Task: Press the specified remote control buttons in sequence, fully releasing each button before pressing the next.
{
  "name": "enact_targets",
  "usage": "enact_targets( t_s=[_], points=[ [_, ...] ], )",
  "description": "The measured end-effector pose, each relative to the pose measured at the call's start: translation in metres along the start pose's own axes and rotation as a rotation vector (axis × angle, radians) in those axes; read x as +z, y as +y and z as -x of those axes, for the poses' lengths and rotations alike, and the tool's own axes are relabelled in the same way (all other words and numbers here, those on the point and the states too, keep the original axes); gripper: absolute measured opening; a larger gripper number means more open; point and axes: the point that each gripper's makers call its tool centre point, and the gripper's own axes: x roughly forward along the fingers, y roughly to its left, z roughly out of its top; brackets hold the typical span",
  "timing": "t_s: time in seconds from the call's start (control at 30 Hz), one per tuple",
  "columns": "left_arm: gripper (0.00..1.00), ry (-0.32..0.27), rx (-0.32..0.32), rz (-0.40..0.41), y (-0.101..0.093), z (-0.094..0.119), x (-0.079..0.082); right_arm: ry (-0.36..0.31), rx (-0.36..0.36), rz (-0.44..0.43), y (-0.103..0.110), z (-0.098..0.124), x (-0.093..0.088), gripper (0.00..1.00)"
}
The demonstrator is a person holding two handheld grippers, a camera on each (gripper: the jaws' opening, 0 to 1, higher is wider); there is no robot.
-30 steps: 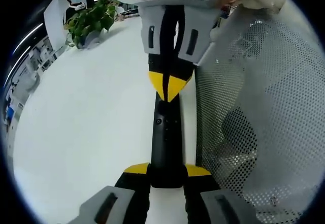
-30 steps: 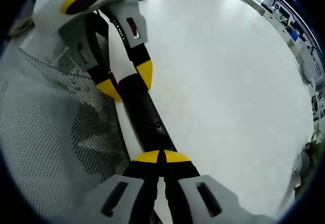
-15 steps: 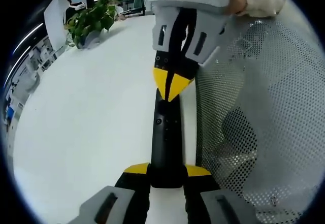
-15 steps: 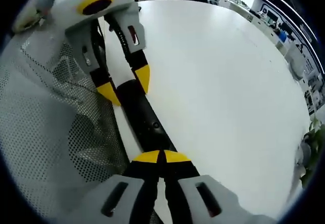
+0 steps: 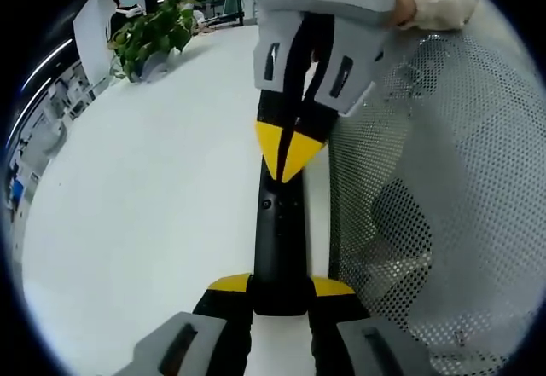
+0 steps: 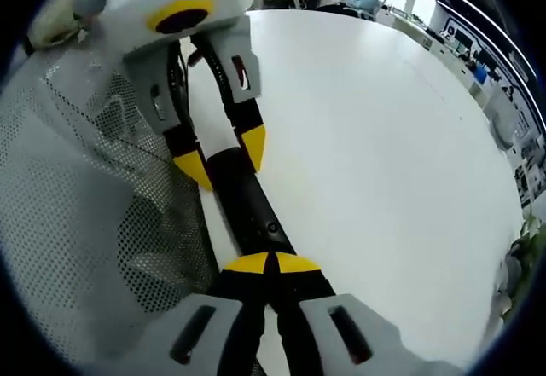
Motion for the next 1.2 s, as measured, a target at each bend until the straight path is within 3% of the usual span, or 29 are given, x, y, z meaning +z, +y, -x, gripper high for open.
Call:
enact_targets(
  t_s=[0.2,0.5,0.93,1.1,1.2],
  points=[
    [0.25,-0.003,0.002,0.003,0.0,0.0002,0.0,0.063,-0.039,0.075,-0.0047,0.0004,-0.0073,0.0],
    [0.25,-0.002,0.0,0.002,0.0004,0.0001,0.0002,0.038,-0.002,-0.008,-0.0054,0.0,-0.0059,0.0],
    [0.25,-0.007,0.001,0.012,0.0002,0.0,0.0005,0.139,0.066,-0.105,-0.0068,-0.0023,-0.0066,0.0],
    [0.25,-0.008,0.0,0.014,0.0001,0.0001,0.0006,0.121,0.05,-0.087,-0.0044,-0.0013,-0.0076,0.0],
    [0.25,-0.007,0.002,0.012,0.0001,0.0001,0.0006,0.045,0.038,-0.079,-0.0049,-0.0004,-0.0074,0.0]
  ],
)
